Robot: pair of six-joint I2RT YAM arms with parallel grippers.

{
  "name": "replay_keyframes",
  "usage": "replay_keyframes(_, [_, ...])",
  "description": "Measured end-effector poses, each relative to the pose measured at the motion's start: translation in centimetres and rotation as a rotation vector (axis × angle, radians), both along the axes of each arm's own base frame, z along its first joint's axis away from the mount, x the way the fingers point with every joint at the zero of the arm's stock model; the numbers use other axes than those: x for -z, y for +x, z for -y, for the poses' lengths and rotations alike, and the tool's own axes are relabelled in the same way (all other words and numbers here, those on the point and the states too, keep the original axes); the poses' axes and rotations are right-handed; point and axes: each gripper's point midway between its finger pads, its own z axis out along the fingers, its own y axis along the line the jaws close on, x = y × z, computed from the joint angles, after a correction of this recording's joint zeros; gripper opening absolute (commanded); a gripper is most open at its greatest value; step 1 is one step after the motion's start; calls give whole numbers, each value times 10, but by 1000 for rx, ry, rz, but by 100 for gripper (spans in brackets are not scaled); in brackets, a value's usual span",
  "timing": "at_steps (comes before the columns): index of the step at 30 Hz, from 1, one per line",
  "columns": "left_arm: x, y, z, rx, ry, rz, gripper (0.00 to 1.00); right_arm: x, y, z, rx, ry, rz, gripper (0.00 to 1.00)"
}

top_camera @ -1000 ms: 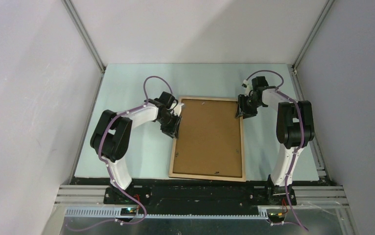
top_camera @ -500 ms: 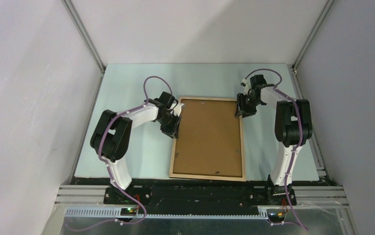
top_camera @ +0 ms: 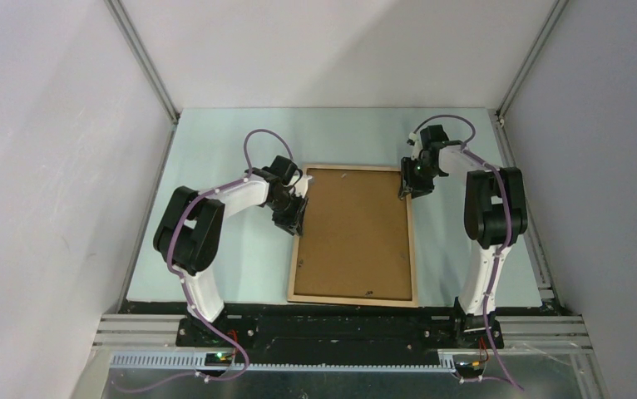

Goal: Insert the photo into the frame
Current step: Install the photo frame at the center of the board.

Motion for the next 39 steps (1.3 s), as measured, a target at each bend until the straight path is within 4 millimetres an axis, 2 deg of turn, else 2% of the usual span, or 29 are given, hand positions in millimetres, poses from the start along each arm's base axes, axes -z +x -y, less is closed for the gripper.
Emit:
replay_keyframes(4, [0,0,0,0,0,-1,0,1,1,-1,3,-19,-2,44])
replay_keyframes(11, [0,0,0,0,1,-2,0,0,3,0,21,-29,-7,34])
replay_keyframes(17, [0,-1,-1,0,5,-6,0,-1,4,1,24,-29,-4,30])
replay_keyframes(28, [0,-1,-1,0,5,-6,0,-2,5,4,7,-15,-1,27])
replay_keyframes(31, [0,-1,-1,0,5,-6,0,-2,5,4,0,-12,0,30])
replay_keyframes(39, [0,-1,-1,-1,4,-5,0,-4,4,2,-17,35,0,51])
